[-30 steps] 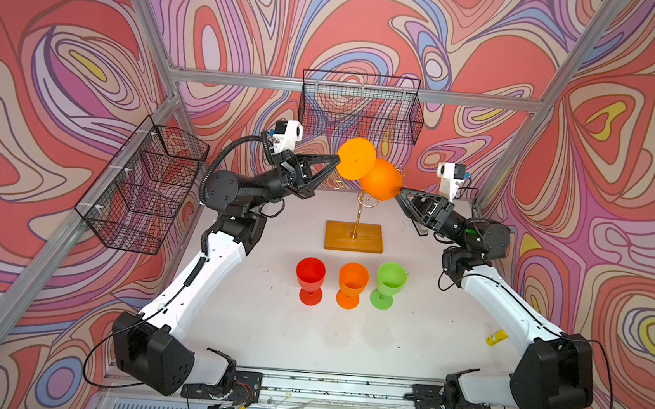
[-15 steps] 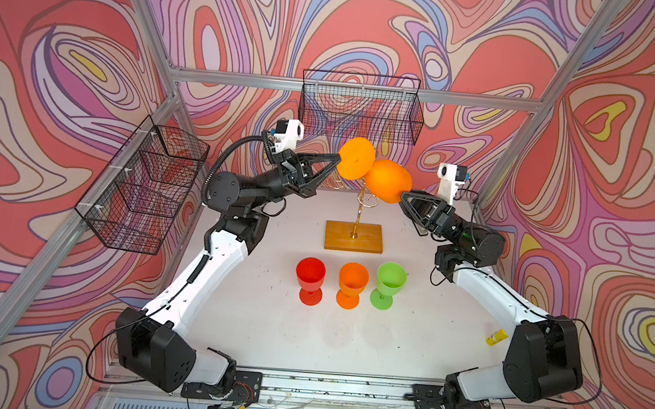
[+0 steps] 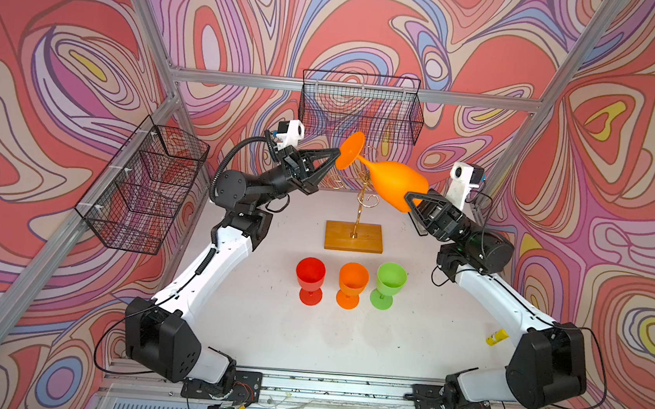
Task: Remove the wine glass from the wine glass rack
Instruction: 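Close the right gripper on the orange glass bowl and open the left gripper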
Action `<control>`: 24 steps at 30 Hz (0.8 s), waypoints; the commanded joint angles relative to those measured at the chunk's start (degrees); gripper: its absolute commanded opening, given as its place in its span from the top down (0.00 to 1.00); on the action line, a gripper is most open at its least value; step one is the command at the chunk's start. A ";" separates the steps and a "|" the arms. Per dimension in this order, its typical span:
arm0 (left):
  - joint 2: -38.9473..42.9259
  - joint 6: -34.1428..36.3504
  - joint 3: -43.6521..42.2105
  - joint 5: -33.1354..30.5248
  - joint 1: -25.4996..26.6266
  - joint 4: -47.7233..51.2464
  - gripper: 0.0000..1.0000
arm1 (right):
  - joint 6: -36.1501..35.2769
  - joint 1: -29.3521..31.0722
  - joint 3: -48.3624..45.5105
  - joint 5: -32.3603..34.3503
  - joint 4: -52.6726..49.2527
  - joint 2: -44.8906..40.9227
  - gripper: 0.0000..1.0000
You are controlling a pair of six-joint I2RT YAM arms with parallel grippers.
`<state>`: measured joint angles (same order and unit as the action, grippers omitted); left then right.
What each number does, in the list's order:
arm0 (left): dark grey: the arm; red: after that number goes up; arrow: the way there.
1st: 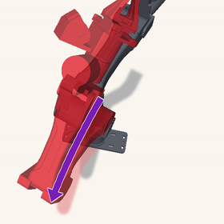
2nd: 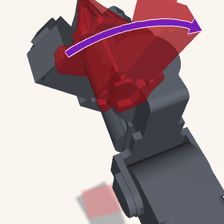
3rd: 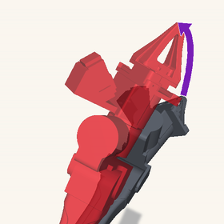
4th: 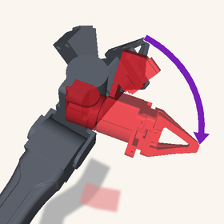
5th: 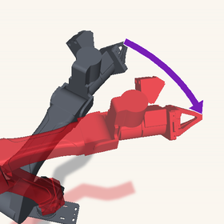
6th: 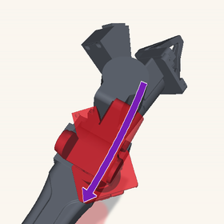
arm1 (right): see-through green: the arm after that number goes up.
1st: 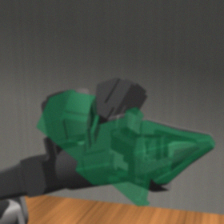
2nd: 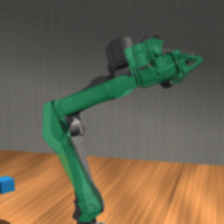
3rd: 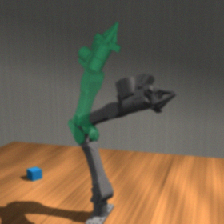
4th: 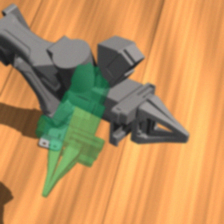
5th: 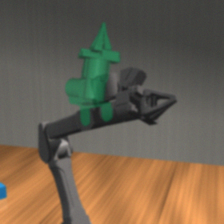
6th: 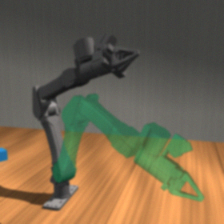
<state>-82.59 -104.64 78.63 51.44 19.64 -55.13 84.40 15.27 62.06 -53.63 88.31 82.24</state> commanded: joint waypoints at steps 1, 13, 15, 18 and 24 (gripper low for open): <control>1.24 -0.39 -0.36 2.09 0.81 -8.19 0.83 | -1.75 -0.06 0.04 0.56 -2.87 0.21 1.00; 6.57 6.27 -8.46 3.75 0.54 -7.82 0.16 | -11.40 -0.15 2.12 2.78 -15.93 -3.88 1.00; 8.61 9.82 -10.16 4.96 0.33 -4.45 0.14 | -18.90 -0.15 3.60 3.04 -28.64 -6.83 1.00; 12.40 19.68 -10.90 6.79 -0.12 7.17 0.12 | -34.31 -0.15 7.98 5.61 -53.42 -12.02 1.00; 19.61 47.00 -6.56 4.55 -0.22 42.72 0.10 | -61.44 -0.14 21.57 25.14 -100.95 -19.19 1.00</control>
<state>-65.63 -74.48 69.08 55.86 19.66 -30.76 41.01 15.33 78.67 -40.97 16.69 65.91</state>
